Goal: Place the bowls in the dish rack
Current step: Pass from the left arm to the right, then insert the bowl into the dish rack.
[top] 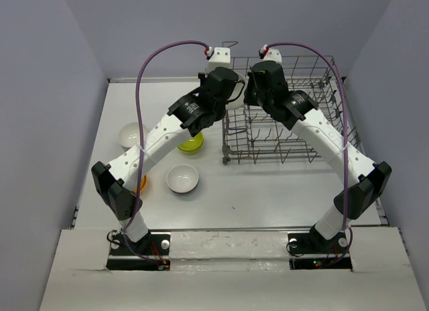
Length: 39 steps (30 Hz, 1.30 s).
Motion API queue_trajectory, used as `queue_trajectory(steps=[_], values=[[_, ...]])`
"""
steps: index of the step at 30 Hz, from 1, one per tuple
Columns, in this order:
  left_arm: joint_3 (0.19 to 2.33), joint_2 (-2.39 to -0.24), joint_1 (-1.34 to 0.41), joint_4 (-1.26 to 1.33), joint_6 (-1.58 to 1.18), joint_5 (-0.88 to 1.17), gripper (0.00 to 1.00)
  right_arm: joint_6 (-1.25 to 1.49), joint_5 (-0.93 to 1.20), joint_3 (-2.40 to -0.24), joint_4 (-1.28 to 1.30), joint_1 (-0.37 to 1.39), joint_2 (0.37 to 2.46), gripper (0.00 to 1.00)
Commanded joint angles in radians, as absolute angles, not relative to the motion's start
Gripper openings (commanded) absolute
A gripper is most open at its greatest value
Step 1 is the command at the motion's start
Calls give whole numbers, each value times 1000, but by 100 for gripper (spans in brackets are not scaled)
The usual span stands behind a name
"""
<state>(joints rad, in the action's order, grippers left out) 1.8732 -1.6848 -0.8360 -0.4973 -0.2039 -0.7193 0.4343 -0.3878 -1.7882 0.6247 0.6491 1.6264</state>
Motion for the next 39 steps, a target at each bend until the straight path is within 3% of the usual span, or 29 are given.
queue_trajectory(steps=[1,5,6,10,14,15,17,23,28,35,39], values=[[1867,-1606,-839,-397,-212,-758,0,429,-400,-1801,597,655,1612,1],[1867,-1605,-839,-391,-213,-750,2,425,-413,-1807,597,655,1597,1],[1868,-1605,-839,-390,-215,-750,18,422,-419,-1809,597,655,1588,1],[1871,-1594,-839,-376,-209,-733,34,402,-468,-1818,600,655,1554,1],[1879,-1572,-839,-362,-201,-697,65,379,-523,-1828,614,655,1528,1],[1882,-1568,-839,-357,-196,-689,78,373,-532,-1832,615,655,1523,1],[1893,-1548,-839,-362,-186,-675,90,356,-574,-1830,620,655,1509,1],[1842,-1378,-839,-362,-186,-646,95,250,-831,-1835,621,655,1493,1],[1616,-1147,-839,-337,-227,-565,97,103,-1075,-1804,574,577,1502,1],[1332,-939,-838,-347,-256,-534,99,-96,-1161,-1619,329,341,1456,1],[1197,-904,-836,-331,-279,-519,99,-330,-1170,-1433,30,241,1440,1]])
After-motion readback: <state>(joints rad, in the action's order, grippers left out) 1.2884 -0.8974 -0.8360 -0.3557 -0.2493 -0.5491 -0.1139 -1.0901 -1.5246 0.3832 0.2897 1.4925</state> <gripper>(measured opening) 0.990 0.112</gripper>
